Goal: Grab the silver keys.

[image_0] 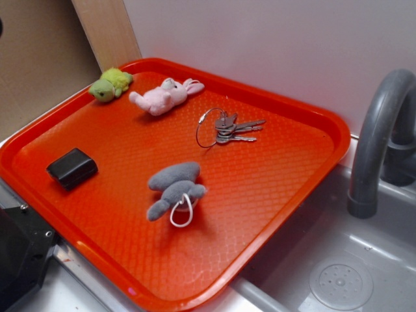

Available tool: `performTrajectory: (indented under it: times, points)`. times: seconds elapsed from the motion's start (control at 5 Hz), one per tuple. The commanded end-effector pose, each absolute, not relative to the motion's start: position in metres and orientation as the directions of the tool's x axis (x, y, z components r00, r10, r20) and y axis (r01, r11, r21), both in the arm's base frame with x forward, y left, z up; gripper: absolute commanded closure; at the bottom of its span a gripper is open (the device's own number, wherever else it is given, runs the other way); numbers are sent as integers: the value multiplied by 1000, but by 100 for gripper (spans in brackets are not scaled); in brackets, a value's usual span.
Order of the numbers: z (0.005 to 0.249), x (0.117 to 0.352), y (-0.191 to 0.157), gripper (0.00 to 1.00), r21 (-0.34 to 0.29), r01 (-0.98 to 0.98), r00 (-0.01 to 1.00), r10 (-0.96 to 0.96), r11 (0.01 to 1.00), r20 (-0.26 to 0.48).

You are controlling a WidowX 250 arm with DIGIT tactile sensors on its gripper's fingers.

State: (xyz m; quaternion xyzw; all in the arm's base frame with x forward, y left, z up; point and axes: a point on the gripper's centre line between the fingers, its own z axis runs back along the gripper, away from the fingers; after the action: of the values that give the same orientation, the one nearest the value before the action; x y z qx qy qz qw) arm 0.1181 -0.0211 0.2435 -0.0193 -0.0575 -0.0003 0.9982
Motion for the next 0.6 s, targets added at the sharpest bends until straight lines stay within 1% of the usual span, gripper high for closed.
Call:
performTrajectory:
  times: [0.0,0.2,0.4]
  points:
    - [243,118,-21,0,-38,3,993,2,999,115]
    - [208,168,-39,0,11,-63,990,61,998,127]
    - [182,221,-56,0,-115,-133,971,152,984,182]
